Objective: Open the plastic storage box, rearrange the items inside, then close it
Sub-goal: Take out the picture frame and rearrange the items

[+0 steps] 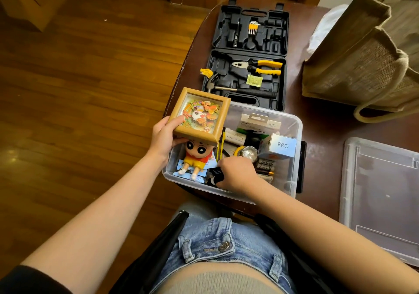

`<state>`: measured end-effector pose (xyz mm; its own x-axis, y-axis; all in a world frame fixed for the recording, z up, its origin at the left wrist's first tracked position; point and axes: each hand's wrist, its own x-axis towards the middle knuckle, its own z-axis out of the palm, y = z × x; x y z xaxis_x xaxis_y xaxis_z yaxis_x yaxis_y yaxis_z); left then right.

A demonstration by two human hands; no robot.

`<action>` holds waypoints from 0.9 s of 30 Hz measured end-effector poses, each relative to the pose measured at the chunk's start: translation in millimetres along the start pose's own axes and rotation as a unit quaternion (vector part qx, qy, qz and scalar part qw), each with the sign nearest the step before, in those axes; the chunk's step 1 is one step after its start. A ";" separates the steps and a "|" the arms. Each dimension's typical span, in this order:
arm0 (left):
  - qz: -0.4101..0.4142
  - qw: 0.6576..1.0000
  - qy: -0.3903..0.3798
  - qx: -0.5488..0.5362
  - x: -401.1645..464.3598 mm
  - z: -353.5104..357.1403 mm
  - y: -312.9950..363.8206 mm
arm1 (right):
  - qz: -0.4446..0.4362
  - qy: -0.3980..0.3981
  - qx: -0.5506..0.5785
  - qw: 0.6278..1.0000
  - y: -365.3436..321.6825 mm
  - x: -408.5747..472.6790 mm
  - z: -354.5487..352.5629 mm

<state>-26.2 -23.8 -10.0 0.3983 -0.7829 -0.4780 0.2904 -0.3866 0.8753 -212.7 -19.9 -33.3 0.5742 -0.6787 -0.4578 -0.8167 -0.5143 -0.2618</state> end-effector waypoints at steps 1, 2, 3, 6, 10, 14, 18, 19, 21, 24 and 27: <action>0.000 1.000 0.000 0.001 -0.1 0.0 0.3 | 0.001 -0.004 -0.008 1.000 -2.8 0.7 -0.4; -0.002 1.000 0.000 0.001 -0.3 -0.1 0.4 | 0.008 -0.011 -0.001 1.000 -3.4 1.0 -1.4; -0.004 1.000 -0.001 -0.001 -0.1 0.2 0.7 | 0.017 -0.018 0.019 1.000 -1.8 1.5 -2.9; -0.009 1.000 -0.004 -0.005 0.6 -0.5 0.4 | 0.047 -0.031 0.104 0.993 8.6 0.1 -9.7; -0.009 1.000 -0.005 -0.011 0.8 -1.8 -0.1 | 0.063 -0.039 0.206 0.976 23.8 -10.7 -24.1; -0.006 1.000 -0.005 -0.015 0.8 -1.2 0.1 | 0.084 -0.028 0.333 0.939 38.3 -24.4 -45.4; -0.005 1.000 -0.002 -0.022 0.2 0.9 2.2 | 0.108 0.108 0.396 0.906 48.9 -22.8 -61.8; -0.006 1.000 -0.002 -0.027 -0.1 1.1 3.0 | 0.110 0.143 0.382 0.906 49.5 -19.9 -63.4; -0.009 0.999 -0.004 -0.037 -0.9 0.8 4.3 | 0.111 0.187 0.311 0.925 48.5 -14.7 -62.3; -0.013 0.999 -0.011 -0.045 -2.5 0.4 5.4 | 0.091 0.244 0.184 0.948 46.8 -15.3 -55.5; -0.013 0.999 -0.006 -0.039 -2.3 0.7 5.1 | 0.041 0.304 0.184 0.934 43.0 -25.2 -51.9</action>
<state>-26.3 -24.3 -4.4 0.3789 -0.7792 -0.4993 0.3674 -0.3685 0.8539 -259.3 -52.1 11.1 0.3449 -0.9374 0.0487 -0.7591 -0.3091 -0.5729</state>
